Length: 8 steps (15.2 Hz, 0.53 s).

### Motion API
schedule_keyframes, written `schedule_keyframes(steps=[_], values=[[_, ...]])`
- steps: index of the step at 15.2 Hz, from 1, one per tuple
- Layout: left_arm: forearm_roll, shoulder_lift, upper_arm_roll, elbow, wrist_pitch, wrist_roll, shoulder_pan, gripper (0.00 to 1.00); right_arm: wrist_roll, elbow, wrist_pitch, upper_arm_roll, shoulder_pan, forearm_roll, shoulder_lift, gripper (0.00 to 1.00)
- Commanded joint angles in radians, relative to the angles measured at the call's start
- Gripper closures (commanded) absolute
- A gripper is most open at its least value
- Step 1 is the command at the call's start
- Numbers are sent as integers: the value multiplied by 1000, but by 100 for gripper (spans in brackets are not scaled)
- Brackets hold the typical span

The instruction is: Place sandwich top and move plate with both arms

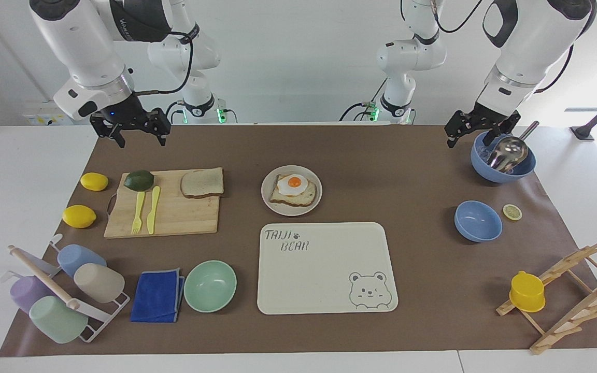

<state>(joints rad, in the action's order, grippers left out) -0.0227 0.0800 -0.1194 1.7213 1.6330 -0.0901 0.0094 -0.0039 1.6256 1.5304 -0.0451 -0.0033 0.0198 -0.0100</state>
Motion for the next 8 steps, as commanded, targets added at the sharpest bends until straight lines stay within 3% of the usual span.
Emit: schedule_keyframes(steps=[1, 8], values=[[21, 26, -5, 20, -9, -5, 9, 0, -25, 0, 1, -2, -7, -3, -1, 0], [21, 26, -5, 20, -9, -5, 9, 0, 18, 17, -1, 2, 0, -17, -19, 0]])
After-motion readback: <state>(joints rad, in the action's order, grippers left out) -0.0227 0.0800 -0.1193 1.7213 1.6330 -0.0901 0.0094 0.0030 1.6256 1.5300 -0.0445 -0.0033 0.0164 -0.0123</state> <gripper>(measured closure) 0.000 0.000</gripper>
